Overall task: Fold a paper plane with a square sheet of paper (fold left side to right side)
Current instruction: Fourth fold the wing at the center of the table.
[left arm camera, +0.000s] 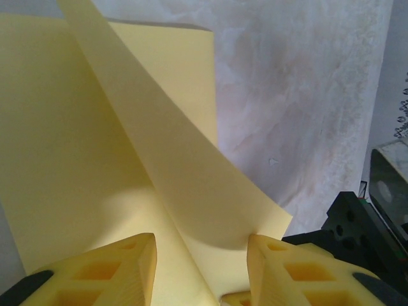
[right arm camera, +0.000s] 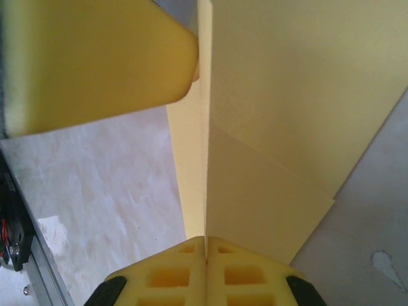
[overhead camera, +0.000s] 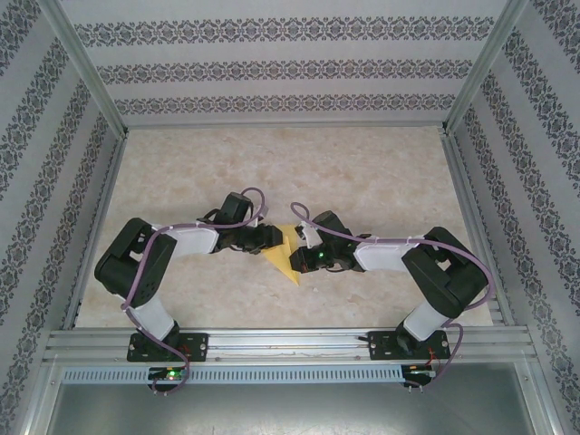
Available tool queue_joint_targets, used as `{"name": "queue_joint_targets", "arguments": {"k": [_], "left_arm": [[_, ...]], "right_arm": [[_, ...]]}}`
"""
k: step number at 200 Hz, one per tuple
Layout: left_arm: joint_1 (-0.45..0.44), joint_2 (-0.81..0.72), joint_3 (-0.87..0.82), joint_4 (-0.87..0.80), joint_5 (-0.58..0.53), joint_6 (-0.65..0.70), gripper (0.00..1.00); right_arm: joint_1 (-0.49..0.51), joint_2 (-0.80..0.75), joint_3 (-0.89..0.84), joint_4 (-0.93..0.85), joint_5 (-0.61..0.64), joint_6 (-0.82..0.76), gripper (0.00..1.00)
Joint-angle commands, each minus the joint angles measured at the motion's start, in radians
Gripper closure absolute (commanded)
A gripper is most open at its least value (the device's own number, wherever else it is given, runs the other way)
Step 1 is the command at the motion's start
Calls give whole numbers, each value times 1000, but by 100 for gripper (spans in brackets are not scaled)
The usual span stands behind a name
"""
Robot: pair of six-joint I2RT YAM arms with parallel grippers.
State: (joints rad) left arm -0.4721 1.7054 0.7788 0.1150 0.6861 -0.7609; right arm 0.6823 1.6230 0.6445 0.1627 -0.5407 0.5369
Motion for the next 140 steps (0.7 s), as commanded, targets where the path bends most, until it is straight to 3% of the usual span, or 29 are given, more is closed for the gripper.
{"name": "queue_joint_targets", "arguments": {"k": [1,140], "left_arm": [[-11,18,28,21,-32,-16,59],[-22,72,75,-76,-132,-12,60]], "right_arm": [[-10,18,-6,21,-19,8,95],[-11,49,-5,38,-30,11,90]]}}
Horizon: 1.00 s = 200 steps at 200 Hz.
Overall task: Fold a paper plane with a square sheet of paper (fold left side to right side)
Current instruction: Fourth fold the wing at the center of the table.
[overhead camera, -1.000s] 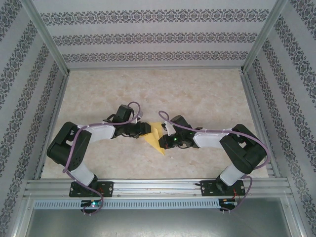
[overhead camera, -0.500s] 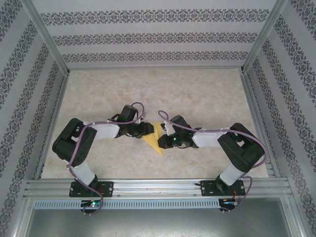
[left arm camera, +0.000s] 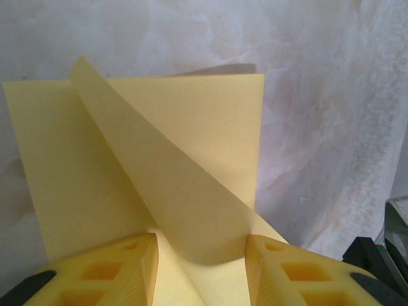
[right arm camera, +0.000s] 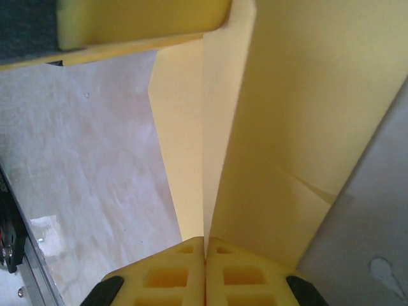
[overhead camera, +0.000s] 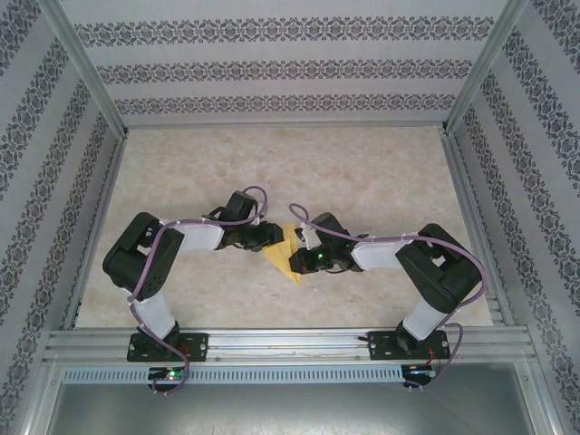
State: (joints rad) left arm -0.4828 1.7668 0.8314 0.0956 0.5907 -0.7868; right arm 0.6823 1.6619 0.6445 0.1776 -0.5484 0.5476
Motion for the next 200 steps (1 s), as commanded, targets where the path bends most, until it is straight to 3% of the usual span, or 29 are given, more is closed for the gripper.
{"name": "queue_joint_targets", "arguments": {"k": [1,53,115,200], "left_arm": [[-11,12,23,-58,-37,13,60],[-13,26,30,-92,-52,29,61],[-14,20,32,-99,-56,33,61],[-16,14,31,-98,-57,32,61]], "right_arm": [[-10,10,-6,23,-22,0,90],[-15,-21,-2,26,-31,10,81],[-95,-156,-35,37,-102,45,59],[-109,-27,20,114,-128,115,59]]}}
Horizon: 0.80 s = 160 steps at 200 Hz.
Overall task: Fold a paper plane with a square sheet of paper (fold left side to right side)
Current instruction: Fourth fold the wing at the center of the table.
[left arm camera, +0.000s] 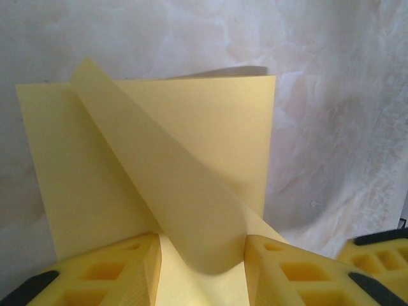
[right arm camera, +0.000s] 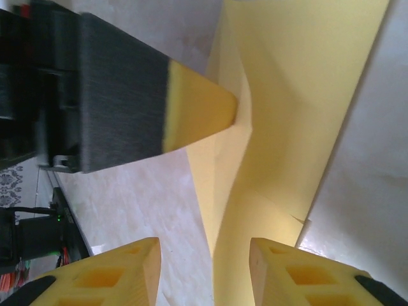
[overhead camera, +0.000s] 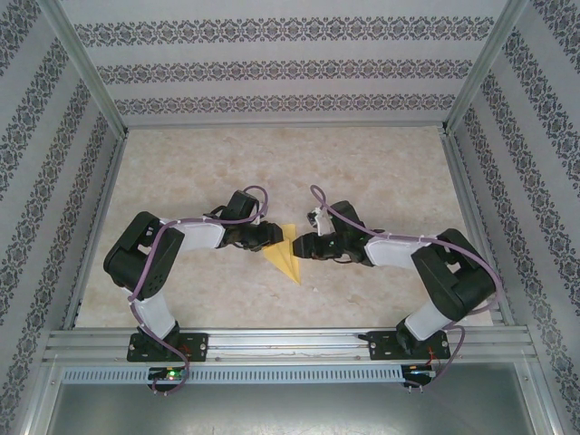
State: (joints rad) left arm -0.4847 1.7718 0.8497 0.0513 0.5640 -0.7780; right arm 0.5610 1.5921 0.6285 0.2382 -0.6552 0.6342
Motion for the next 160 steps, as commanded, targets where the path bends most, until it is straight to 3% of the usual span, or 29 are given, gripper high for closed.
{"name": "queue_joint_targets", "arguments": {"k": [1,87,160], "left_arm": [[-14,9,14,-54,-31,23,61],[-14,3,16,-67,-38,28,61],[-14,1,18,-70,-39,30,61]], "right_arm": [[13,44,37,55,-22,29,59],[29,134,83,83,-23,45,66],[27,154,86,46,3,28,88]]}}
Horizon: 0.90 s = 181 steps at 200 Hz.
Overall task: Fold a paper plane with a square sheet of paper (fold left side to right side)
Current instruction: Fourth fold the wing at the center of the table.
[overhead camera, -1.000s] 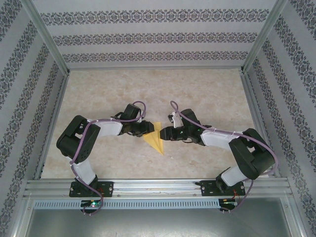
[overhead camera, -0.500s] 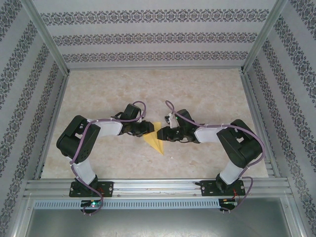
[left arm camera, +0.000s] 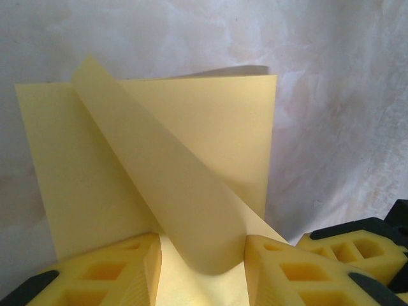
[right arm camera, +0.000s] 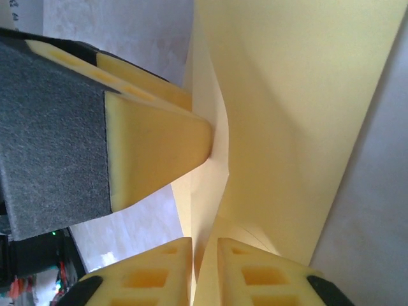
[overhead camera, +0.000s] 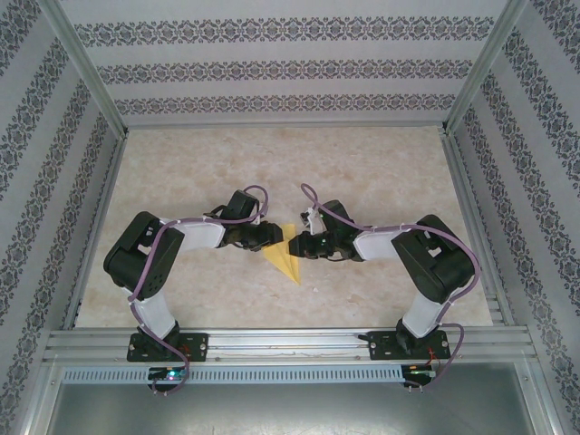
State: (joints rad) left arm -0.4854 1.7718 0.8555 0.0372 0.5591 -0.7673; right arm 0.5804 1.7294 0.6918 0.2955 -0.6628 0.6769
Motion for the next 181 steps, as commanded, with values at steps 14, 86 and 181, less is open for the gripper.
{"name": "queue_joint_targets", "arguments": {"k": [14,86,181], "left_arm": [[-13,2,13,-58,-34,19,61],[-13,-2,11,-60,-36,20,61],[-13,-4,9,-62,-37,22,61]], "right_arm": [[7,16,23,-21,18,-19,91],[-1,9,31,-90,76,-56,96],[-5,13,44,-137,124,-87,96]]}}
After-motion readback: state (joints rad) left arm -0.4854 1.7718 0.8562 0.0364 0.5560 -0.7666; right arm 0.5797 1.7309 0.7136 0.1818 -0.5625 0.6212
